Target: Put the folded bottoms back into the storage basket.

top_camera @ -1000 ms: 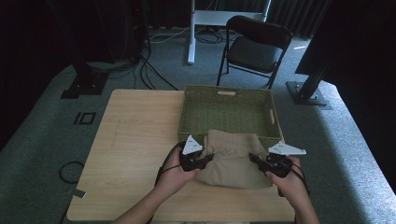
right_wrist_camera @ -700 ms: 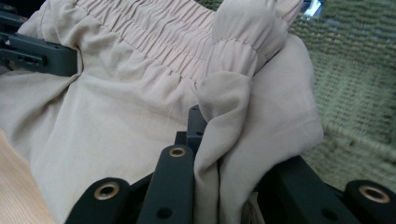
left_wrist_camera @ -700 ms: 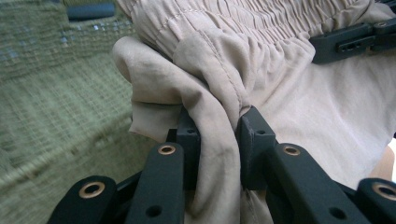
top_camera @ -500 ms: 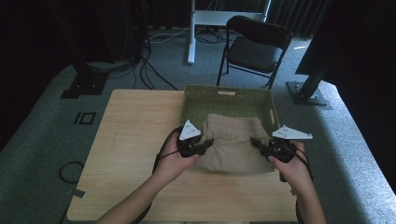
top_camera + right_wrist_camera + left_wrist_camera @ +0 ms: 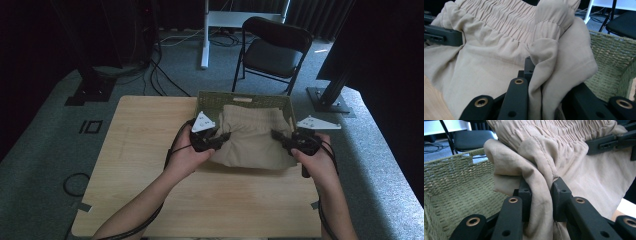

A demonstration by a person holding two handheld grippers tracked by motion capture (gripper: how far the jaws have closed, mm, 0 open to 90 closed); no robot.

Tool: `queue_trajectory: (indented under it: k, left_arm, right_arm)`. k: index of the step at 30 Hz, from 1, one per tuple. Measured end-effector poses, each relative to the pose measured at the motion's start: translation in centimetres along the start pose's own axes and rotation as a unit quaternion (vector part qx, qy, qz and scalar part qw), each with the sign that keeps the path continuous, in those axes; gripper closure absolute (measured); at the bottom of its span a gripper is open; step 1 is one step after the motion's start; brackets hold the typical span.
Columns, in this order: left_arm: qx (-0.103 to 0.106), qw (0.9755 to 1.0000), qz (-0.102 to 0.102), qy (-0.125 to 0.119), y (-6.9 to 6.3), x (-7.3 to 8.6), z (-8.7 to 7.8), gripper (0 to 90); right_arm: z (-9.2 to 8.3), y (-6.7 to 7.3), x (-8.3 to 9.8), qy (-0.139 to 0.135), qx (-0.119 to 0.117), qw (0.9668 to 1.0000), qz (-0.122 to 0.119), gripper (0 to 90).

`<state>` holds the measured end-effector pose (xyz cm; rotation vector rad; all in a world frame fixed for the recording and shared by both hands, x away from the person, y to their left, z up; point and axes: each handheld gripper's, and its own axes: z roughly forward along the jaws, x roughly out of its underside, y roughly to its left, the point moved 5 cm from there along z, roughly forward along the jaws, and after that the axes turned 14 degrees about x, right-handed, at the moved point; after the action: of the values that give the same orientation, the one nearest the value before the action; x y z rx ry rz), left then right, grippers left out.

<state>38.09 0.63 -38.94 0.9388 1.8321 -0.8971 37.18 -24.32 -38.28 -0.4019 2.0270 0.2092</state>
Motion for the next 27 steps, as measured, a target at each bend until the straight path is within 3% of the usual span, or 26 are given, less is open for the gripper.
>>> queue_trajectory:
  k: [14,18,27]
  left_arm:
    - [0.001,0.9998,0.002,-0.021,3.0,-2.8,0.6,74.9]
    - [0.005,0.9994,-0.006,-0.035,4.0,-3.6,0.9,74.9]
    - [0.001,0.9990,-0.004,-0.045,6.0,-3.8,2.0,74.9]
  right_arm:
    - [2.4,-1.4,-3.4,0.000,0.004,0.9997,0.022,79.6]
    - [3.1,-1.7,-4.1,-0.004,0.007,0.9996,0.029,79.5]
    - [5.3,-2.6,-5.2,-0.004,0.012,0.9993,0.035,79.6]
